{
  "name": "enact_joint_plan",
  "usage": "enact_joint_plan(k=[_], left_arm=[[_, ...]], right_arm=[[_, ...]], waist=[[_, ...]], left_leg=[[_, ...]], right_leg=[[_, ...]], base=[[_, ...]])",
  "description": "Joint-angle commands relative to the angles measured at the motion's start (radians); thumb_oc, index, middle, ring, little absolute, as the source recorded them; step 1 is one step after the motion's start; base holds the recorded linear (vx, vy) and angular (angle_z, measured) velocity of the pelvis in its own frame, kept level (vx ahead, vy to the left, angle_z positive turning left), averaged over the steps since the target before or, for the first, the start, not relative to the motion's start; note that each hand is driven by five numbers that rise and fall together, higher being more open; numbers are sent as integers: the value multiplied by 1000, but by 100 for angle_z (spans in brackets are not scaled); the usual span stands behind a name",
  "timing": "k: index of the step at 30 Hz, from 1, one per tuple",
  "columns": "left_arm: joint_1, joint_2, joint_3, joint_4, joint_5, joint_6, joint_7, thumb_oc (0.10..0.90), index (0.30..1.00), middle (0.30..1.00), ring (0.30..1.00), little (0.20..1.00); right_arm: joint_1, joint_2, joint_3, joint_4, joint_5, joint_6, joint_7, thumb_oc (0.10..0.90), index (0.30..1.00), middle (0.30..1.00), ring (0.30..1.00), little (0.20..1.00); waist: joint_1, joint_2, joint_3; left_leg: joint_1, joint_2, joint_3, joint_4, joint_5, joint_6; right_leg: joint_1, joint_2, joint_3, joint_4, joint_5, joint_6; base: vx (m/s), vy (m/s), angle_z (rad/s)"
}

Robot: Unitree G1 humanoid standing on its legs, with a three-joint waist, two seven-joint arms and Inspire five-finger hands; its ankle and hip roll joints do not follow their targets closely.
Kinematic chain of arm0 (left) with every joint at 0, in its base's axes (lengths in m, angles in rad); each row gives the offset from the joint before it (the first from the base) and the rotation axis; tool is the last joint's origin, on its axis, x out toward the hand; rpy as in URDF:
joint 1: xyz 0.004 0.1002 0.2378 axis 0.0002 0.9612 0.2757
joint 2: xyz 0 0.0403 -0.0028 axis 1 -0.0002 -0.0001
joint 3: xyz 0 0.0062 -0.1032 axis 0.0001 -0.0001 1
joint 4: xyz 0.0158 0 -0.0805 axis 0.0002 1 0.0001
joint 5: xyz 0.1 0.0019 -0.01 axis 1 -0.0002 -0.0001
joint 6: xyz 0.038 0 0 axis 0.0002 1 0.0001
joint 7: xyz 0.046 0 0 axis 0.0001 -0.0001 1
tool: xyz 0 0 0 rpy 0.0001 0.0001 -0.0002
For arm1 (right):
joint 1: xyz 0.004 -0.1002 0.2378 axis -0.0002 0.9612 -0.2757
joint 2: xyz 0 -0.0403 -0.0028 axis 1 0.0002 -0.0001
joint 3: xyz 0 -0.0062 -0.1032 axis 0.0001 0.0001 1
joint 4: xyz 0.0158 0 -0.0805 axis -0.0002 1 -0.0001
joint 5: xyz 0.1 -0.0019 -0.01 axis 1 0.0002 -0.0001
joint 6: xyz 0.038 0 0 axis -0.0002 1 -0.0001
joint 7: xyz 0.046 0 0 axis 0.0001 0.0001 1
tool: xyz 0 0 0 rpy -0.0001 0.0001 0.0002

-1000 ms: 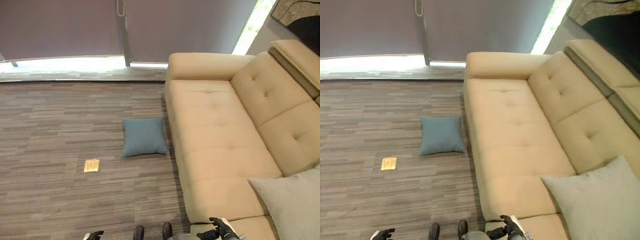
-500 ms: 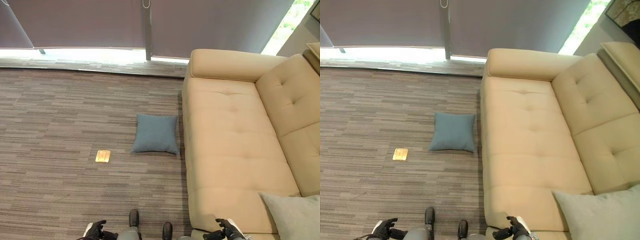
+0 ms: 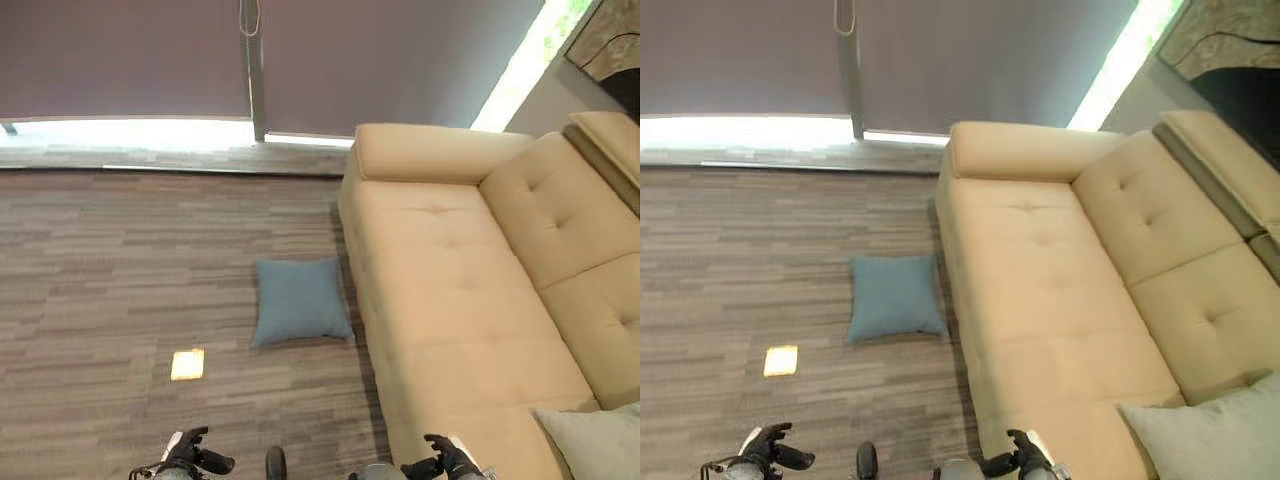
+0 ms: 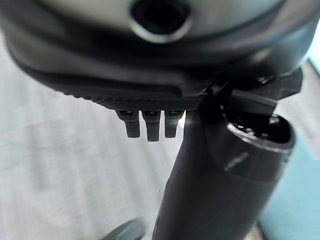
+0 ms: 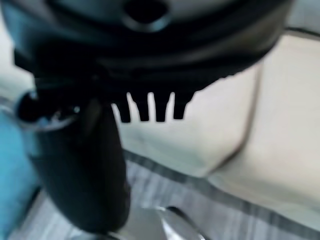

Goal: Pick up all the scattered cushions and arrange them neatly on the sofa.

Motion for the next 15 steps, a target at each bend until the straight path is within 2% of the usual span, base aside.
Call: enact_joint_plan(k=[1,3,5,6,7,8,10,11,12,13,14,15], left_arm=[[47,-1,19,20,-14,-10,4,800,900,900,900,900],[45,-5,28,40,-8,-7,6,800,900,900,900,900],[42,-7,29,44,-7,-8,4,800,900,900,900,900],[41,-13,26,46,5,-13,0,800,900,900,900,900],[40,-12,26,46,5,-13,0,800,900,900,900,900],[49,-20,21,45,16,-13,-4,800,900,900,900,900],[54,-25,17,49,22,-12,-7,800,900,900,900,900],[57,-37,5,47,26,-11,-9,800,900,900,900,900],[57,-36,5,47,26,-11,-9,800,900,900,900,900],[60,-42,-1,41,28,-11,-14,800,900,900,900,900],[57,-44,-8,22,18,-11,-14,800,900,900,900,900],[57,-44,-8,22,18,-11,-15,800,900,900,900,900]], right_arm=[[-5,-22,38,-3,-13,-3,-4,800,900,900,900,900],[-10,-30,40,-2,-30,2,-2,800,900,900,900,900],[-10,-33,42,0,-36,5,2,800,900,900,900,900],[5,-37,41,5,-35,4,-1,800,900,900,900,900],[5,-37,41,5,-35,4,0,800,900,900,900,900],[23,-42,38,11,-31,3,1,800,900,900,900,900],[33,-42,35,20,-30,6,0,800,900,900,900,900],[43,-45,29,26,-26,6,-4,800,900,900,900,900],[42,-44,29,26,-26,6,-4,800,900,900,900,900],[44,-46,26,26,-26,6,-3,800,900,900,900,900],[38,-51,23,23,-19,6,-6,800,900,900,900,900],[39,-51,23,23,-19,6,-6,800,900,900,900,900]], waist=[[-11,-5,-29],[-29,-14,-25],[-35,-16,-23],[-45,-19,-26],[-46,-21,-27],[-53,-20,-40],[-57,-17,-52],[-66,-4,-65],[-67,-7,-67],[-69,-1,-69],[-71,-13,-64],[-71,-13,-65]], left_leg=[[-53,8,-39,86,-125,-38],[4,-16,-40,82,-162,-40],[19,-21,-45,84,-173,-41],[52,-33,-57,94,-207,-41],[49,-35,-57,94,-204,-41],[68,-38,-68,118,-235,-43],[79,-35,-73,129,-247,-48],[88,-18,-67,171,-247,-75],[85,-20,-69,171,-244,-75],[81,-9,-61,215,-227,-96],[13,12,-45,383,-159,-134],[12,11,-45,383,-159,-134]], right_leg=[[-2,42,-71,-240,170,-9],[-52,63,-124,-374,230,10],[-60,67,-136,-401,237,14],[-35,86,-111,-437,231,12],[-37,85,-111,-439,233,12],[-19,100,-77,-427,231,-9],[-14,99,-77,-419,226,-18],[18,108,-83,-424,210,-35],[15,105,-84,-425,212,-35],[38,114,-85,-429,201,-43],[70,114,-83,-442,194,-58],[69,114,-84,-442,194,-58]], base=[[296,29,-52],[351,19,-58],[308,-3,-31],[221,-21,3],[451,-42,30],[223,-23,48],[364,-64,44],[355,-78,12],[306,-85,-1],[195,-119,2],[201,-118,15],[155,-125,4]])
